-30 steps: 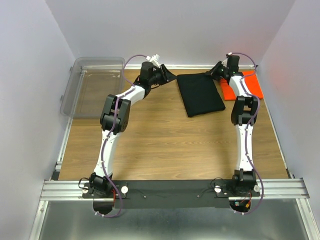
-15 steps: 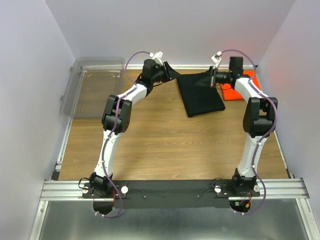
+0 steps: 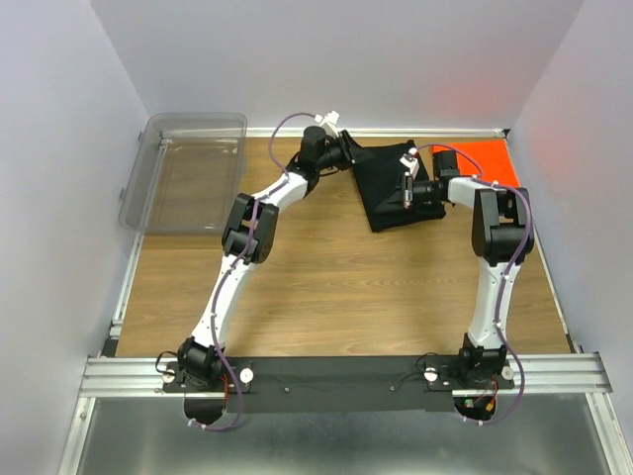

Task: Fold and stack the t-shirts
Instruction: Fold the tshirt

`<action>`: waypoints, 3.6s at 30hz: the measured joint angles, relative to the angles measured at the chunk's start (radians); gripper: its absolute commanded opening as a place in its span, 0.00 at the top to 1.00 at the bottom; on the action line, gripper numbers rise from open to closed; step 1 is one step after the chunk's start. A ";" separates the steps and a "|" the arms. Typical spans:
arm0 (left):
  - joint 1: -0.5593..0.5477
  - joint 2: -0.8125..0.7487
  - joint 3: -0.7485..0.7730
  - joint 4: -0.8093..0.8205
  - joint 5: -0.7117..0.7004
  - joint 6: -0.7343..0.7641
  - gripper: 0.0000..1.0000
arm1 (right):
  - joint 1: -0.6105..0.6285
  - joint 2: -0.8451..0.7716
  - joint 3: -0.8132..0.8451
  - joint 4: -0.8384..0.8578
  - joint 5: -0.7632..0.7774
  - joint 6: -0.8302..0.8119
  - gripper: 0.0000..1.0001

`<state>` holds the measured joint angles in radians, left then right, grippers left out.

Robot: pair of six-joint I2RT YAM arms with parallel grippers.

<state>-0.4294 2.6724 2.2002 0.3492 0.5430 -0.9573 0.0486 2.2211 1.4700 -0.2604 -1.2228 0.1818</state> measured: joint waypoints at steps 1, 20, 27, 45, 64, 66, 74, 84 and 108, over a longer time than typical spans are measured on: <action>-0.002 0.014 0.008 0.000 -0.001 -0.010 0.58 | 0.000 0.000 0.000 -0.001 0.011 0.001 0.88; 0.031 0.143 0.156 -0.148 -0.042 -0.215 0.61 | 0.000 0.040 0.000 -0.074 0.192 0.064 0.89; 0.042 0.150 0.162 -0.156 -0.040 -0.226 0.59 | 0.000 0.019 0.003 -0.118 0.179 0.024 0.72; 0.057 -0.905 -0.637 -0.001 -0.307 0.323 0.20 | -0.032 -0.560 -0.238 -0.226 0.549 -0.063 0.11; 0.142 -1.826 -1.526 0.001 -0.373 0.397 0.20 | -0.185 -0.451 -0.567 0.229 0.641 0.513 0.14; 0.142 -1.898 -1.556 -0.004 -0.373 0.390 0.20 | -0.185 -0.410 -0.537 0.272 0.653 0.569 0.22; 0.142 -2.076 -1.644 -0.074 -0.374 0.372 0.20 | -0.185 -0.318 -0.503 0.350 0.720 0.681 0.82; 0.142 -2.090 -1.702 -0.113 -0.372 0.369 0.20 | -0.187 -0.286 -0.485 0.343 0.699 0.642 1.00; -0.024 -1.328 -1.512 0.069 -0.256 0.378 0.20 | -0.083 -0.317 -0.336 -0.166 0.649 0.052 0.58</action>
<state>-0.4534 1.3441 0.6880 0.4183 0.2867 -0.5797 -0.0345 1.9038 1.1343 -0.4263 -0.5743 0.2340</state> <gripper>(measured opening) 0.800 0.381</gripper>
